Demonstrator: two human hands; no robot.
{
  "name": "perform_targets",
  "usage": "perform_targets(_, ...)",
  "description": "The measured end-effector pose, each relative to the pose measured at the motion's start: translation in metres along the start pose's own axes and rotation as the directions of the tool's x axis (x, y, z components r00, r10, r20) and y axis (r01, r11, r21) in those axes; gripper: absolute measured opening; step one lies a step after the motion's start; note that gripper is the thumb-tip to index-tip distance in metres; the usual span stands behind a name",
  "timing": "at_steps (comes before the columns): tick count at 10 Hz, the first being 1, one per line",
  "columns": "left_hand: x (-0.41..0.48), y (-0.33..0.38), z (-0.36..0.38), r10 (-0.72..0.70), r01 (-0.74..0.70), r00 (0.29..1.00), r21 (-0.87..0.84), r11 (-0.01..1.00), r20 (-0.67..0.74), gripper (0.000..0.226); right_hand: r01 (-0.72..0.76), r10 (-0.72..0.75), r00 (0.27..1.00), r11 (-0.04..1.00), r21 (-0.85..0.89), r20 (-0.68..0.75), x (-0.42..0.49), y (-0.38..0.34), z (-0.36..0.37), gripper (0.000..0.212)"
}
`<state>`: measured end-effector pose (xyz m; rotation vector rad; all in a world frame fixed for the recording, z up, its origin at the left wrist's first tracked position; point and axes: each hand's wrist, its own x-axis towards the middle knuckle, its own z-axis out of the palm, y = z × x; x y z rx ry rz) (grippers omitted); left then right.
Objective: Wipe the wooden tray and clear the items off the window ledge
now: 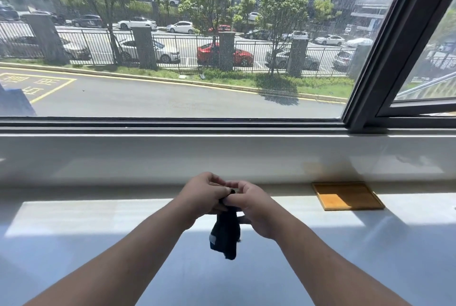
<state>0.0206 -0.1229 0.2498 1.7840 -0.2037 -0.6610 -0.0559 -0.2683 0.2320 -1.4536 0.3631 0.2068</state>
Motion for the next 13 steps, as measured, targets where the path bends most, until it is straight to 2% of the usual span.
perform_targets(1, -0.001, -0.001, -0.003, 0.017, -0.015, 0.999, -0.035, 0.999, 0.034, 0.019, 0.038, -0.037, 0.998, 0.999, 0.021, -0.06, 0.005, -0.001, 0.002, 0.06)
perform_targets(2, 0.003, -0.014, -0.02, -0.032, 0.031, 0.999, -0.085, 0.996, -0.011, 0.031, 0.054, -0.055, 0.993, 0.999, -0.01, -0.109, 0.011, 0.0, 0.001, 0.053)
perform_targets(3, 0.006, -0.039, -0.033, -0.099, 0.092, 0.991, -0.072, 0.993, -0.092, 0.059, 0.045, -0.039, 0.997, 0.995, 0.093, -0.066, 0.014, 0.005, 0.003, 0.05)
perform_targets(4, 0.015, -0.071, -0.037, -0.208, 0.234, 0.963, -0.148, 0.961, 0.174, 0.066, 0.038, -0.03, 0.999, 0.928, 0.37, -0.027, 0.021, 0.013, -0.001, 0.044)
perform_targets(5, 0.026, -0.098, -0.028, -0.162, 0.263, 0.925, -0.272, 0.926, 0.343, 0.045, -0.009, 0.044, 0.996, 0.916, 0.401, -0.079, 0.029, 0.036, -0.009, 0.04)
perform_targets(6, 0.035, -0.129, -0.007, -0.19, 0.218, 0.97, -0.194, 0.956, 0.151, 0.038, -0.191, 0.208, 0.975, 0.966, 0.174, -0.083, 0.034, 0.088, -0.018, 0.051)
perform_targets(7, 0.037, -0.176, 0.018, -0.307, 0.307, 0.952, -0.038, 0.951, 0.013, 0.051, -0.311, 0.306, 0.937, 0.95, -0.007, -0.169, 0.038, 0.146, -0.02, 0.074)
perform_targets(8, 0.034, -0.223, 0.034, -0.371, 0.373, 0.928, 0.111, 0.921, -0.046, 0.069, -0.356, 0.303, 0.918, 0.914, -0.196, -0.257, 0.044, 0.191, -0.018, 0.079)
perform_targets(9, 0.033, -0.265, 0.045, -0.36, 0.352, 0.932, 0.319, 0.88, -0.036, 0.072, -0.393, 0.276, 0.909, 0.816, -0.424, -0.312, 0.038, 0.228, -0.013, 0.08)
perform_targets(10, 0.033, -0.282, 0.049, -0.362, 0.332, 0.932, 0.415, 0.847, -0.006, 0.058, -0.366, 0.224, 0.926, 0.727, -0.581, -0.304, 0.034, 0.248, -0.013, 0.068)
perform_targets(11, 0.036, -0.264, 0.044, -0.332, 0.289, 0.943, 0.465, 0.837, 0.011, 0.059, -0.387, 0.231, 0.92, 0.664, -0.64, -0.317, 0.035, 0.231, -0.021, 0.064)
perform_targets(12, 0.042, -0.199, 0.031, -0.168, 0.161, 0.985, 0.494, 0.855, -0.032, 0.07, -0.278, 0.054, 0.943, 0.671, -0.687, -0.328, 0.036, 0.165, -0.03, 0.074)
perform_targets(13, 0.045, -0.119, 0.016, 0.082, -0.007, 0.99, 0.558, 0.83, -0.11, 0.077, -0.07, -0.216, 0.948, 0.57, -0.819, -0.232, 0.03, 0.084, -0.036, 0.078)
